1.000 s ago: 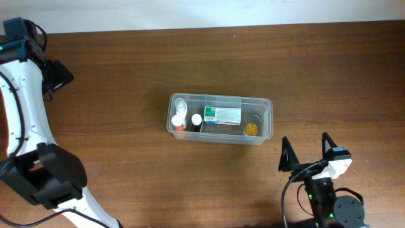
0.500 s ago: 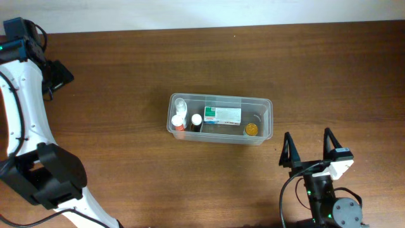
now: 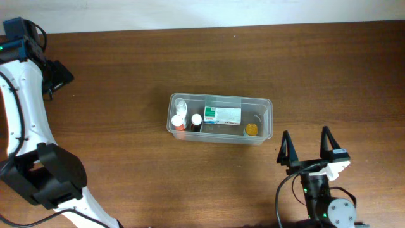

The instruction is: Pack container

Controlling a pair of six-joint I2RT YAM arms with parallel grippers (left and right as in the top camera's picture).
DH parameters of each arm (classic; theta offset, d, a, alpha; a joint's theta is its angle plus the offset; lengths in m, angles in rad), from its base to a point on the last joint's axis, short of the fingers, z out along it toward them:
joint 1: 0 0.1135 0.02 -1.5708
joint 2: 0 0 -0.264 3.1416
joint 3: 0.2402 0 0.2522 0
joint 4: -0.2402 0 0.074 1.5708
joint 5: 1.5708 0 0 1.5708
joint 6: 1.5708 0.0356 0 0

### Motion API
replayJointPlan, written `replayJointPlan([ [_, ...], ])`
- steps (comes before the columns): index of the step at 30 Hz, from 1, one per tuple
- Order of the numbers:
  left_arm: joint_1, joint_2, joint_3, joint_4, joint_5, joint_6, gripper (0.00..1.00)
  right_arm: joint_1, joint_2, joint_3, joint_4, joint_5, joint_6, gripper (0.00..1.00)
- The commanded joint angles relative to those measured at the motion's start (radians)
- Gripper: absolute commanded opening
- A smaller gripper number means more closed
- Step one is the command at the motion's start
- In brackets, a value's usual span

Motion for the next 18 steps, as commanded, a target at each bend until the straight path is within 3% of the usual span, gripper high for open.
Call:
replayJointPlan([
  [1,0.006,0.006,0.013,0.0,-0.004,0.001,0.99,-0.008,-0.011,-0.042,0.017,-0.01,0.0,0.98],
  [9,0.006,0.006,0.013,0.0,-0.004,0.001,0.99,-0.008,-0.011,-0.061,-0.029,-0.01,-0.019,0.99],
  [18,0.006,0.006,0.013,0.0,-0.004,0.001,0.99,-0.008,-0.011,-0.061,-0.206,-0.009,-0.046,0.98],
])
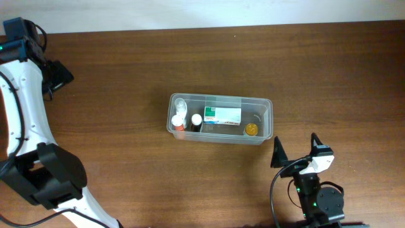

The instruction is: Pack container

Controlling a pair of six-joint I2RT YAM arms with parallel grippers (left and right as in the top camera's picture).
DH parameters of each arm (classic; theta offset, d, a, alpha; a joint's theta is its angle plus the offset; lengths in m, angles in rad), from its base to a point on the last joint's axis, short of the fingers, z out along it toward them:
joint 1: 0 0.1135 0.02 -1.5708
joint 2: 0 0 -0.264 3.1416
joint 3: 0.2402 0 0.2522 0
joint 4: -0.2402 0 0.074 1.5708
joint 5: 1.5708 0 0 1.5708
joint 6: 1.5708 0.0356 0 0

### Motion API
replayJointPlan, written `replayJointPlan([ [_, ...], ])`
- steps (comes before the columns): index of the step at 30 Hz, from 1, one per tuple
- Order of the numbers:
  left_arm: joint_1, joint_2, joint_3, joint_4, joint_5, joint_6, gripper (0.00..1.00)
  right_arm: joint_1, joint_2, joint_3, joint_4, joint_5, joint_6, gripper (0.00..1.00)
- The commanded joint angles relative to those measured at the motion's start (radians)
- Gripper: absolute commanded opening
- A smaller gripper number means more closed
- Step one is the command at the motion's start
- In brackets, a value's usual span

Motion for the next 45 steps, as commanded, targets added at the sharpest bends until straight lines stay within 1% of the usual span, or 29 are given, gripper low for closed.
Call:
replayJointPlan([
  [1,0.006,0.006,0.013,0.0,-0.004,0.001,0.99,-0.008,-0.011,-0.006,-0.042,-0.002,-0.027,0.98],
  [3,0.006,0.006,0.013,0.0,-0.004,0.001,0.99,-0.008,-0.011,-0.006,-0.038,-0.002,-0.053,0.98],
  [37,-0.002,0.013,0.0,0.0,-0.004,0.001,0.99,-0.008,-0.01,-0.006,-0.038,-0.002,-0.052,0.98],
  [41,-0.029,-0.018,0.0,0.0,-0.004,0.001,0.99,-0.008,-0.01,-0.006,-0.038,-0.002,-0.052,0.98],
  [45,-0.101,-0.075,0.0,0.0,-0.004,0.001,0.99,-0.008,-0.01,-0.006,-0.038,-0.002,-0.052,0.98],
])
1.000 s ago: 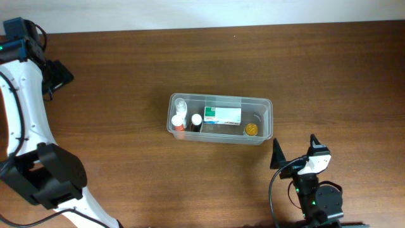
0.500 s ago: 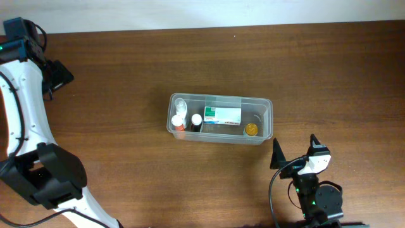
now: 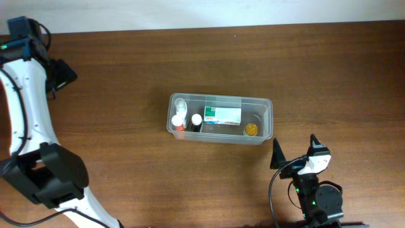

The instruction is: Pack container

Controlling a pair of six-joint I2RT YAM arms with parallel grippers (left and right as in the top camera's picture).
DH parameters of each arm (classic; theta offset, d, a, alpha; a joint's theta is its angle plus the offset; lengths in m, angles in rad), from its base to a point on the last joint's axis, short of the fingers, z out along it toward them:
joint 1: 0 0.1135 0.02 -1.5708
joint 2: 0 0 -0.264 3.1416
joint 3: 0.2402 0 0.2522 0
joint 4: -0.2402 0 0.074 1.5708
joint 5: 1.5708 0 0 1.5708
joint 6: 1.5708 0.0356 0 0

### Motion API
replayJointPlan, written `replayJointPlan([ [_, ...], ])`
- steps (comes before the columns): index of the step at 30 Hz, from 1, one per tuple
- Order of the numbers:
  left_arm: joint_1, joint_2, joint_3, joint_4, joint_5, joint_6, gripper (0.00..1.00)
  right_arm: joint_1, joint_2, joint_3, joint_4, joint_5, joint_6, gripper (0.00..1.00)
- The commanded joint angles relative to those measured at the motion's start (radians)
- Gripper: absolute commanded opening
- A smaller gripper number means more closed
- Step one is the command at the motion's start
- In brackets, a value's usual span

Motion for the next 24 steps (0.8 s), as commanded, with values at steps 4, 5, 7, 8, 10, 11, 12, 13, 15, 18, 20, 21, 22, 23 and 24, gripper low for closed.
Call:
replayJointPlan([
  [4,-0.151,-0.146,0.0,0.0,-0.004,0.001,0.99,-0.008,-0.01,-0.006,-0.006,-0.002,-0.01,0.98],
  [5,-0.166,-0.161,0.0,0.0,-0.004,0.001,0.99,-0.008,-0.01,-0.006,-0.006,-0.002,-0.01,0.98],
  [7,-0.212,-0.203,0.0,0.0,-0.004,0.001,0.99,-0.008,-0.01,-0.006,-0.006,-0.002,-0.01,0.98],
  [8,-0.236,-0.222,0.0,0.0,-0.004,0.001,0.99,-0.008,-0.01,-0.006,-0.006,-0.002,-0.01,0.98],
  [10,-0.29,-0.256,0.0,0.0,-0.004,0.001,1.0,-0.008,-0.01,-0.006,-0.006,-0.002,-0.01,0.98],
  [11,-0.318,-0.27,0.0,0.0,-0.004,0.001,0.99,-0.008,-0.01,-0.006,-0.006,-0.002,-0.01,0.98],
  [12,-0.341,-0.283,0.0,0.0,-0.004,0.001,0.99,-0.008,-0.01,-0.006,-0.006,-0.002,-0.01,0.98],
  [13,-0.37,-0.298,0.0,0.0,-0.004,0.001,0.99,-0.008,-0.01,-0.006,-0.006,-0.002,-0.01,0.98],
  [15,-0.422,-0.328,0.0,0.0,-0.004,0.001,0.99,-0.008,-0.01,-0.006,-0.006,-0.002,-0.01,0.98],
  [18,-0.483,-0.369,0.0,0.0,-0.003,0.001,0.99,-0.008,-0.01,-0.006,-0.006,-0.002,-0.01,0.98],
  [20,-0.516,-0.391,0.0,0.0,-0.003,0.001,0.99,-0.008,-0.01,-0.006,-0.006,-0.002,-0.01,0.99],
  [21,-0.531,-0.404,0.0,0.0,-0.004,0.001,0.99,-0.008,-0.01,-0.006,-0.006,-0.002,-0.01,0.98],
  [22,-0.545,-0.417,0.0,-0.001,-0.004,0.001,0.99,-0.008,-0.01,-0.006,-0.006,-0.002,-0.01,0.98],
  [23,-0.556,-0.429,0.0,-0.001,-0.004,0.001,0.99,-0.008,-0.01,-0.006,-0.006,-0.002,-0.01,0.98],
  [24,-0.568,-0.445,0.0,-0.001,-0.004,0.001,0.99,-0.008,-0.01,-0.006,-0.006,-0.002,-0.01,0.98],
])
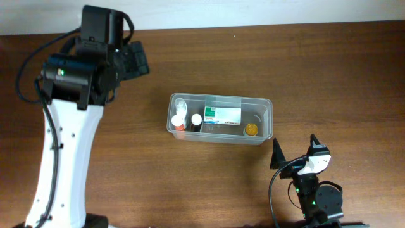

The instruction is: Pack container

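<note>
A clear plastic container (221, 142) stands mid-table in the overhead view. It holds white-capped bottles (179, 118) at its left end, a green and white box (223, 115) in the middle and a small yellow-lidded jar (251, 129) at the right. My left gripper (136, 61) hangs dark and high, behind and to the left of the container; its jaws are not readable. My right gripper (295, 150) sits open and empty near the front edge, just right of the container's front corner.
The white left arm (66, 145) runs from the front left edge up to its bulky wrist (82, 69). The right arm's base (316, 199) sits at the front edge. Brown wooden table (329, 76) surrounds the container, with a pale wall strip at the back.
My left arm has swung from the far left edge toward the middle and now looms larger, its gripper behind and left of the container. The right gripper and the container's contents have not moved.
The right gripper stood open just beyond the container's right front corner, then lay a little lower and turned, and has stayed there. The left arm kept to the far left edge through all earlier moments and now reaches in toward the container.
</note>
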Controlling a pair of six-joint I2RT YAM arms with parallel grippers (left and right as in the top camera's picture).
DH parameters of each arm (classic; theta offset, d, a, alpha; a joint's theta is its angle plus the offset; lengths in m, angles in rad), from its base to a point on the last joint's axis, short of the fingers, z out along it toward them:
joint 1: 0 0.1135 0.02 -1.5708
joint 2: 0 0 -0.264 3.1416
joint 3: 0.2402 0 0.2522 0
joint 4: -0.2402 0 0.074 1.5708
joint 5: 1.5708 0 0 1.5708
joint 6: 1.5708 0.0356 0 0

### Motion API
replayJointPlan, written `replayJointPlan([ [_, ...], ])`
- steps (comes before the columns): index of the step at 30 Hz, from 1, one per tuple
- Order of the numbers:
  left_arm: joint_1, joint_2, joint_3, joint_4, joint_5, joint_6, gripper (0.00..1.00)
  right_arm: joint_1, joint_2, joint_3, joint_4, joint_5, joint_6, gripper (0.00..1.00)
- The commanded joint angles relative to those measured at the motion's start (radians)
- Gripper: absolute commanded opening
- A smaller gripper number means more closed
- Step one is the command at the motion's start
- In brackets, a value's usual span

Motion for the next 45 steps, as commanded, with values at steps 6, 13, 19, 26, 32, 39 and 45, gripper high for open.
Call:
replayJointPlan([
  [6,-0.042,-0.154,-0.003,-0.016,-0.004,0.001,0.99,-0.008,-0.01,-0.006,-0.006,-0.002,-0.006,0.98],
  [13,-0.042,-0.312,-0.101,-0.016,-0.004,0.001,0.99,-0.008,-0.01,-0.006,-0.006,-0.002,-0.006,0.98],
  [19,-0.014,-0.541,-0.374,-0.012,-0.003,0.0,0.99,-0.008,-0.01,-0.006,-0.006,-0.002,-0.006,0.98],
  [26,0.064,-0.885,-0.802,0.055,0.023,-0.085,0.99,-0.008,-0.01,-0.006,-0.006,-0.002,-0.006,0.99],
  [32,0.106,-1.171,-1.121,0.124,0.023,-0.282,0.99,-0.008,-0.01,-0.006,-0.006,-0.002,-0.006,0.98],
  [39,0.113,-1.342,-1.411,0.333,0.023,-0.284,0.99,-0.008,-0.01,-0.006,-0.006,-0.002,-0.006,0.98],
  [45,0.113,-1.383,-1.628,0.696,0.074,-0.245,0.99,-0.008,-0.01,-0.006,-0.006,-0.002,-0.006,0.98],
])
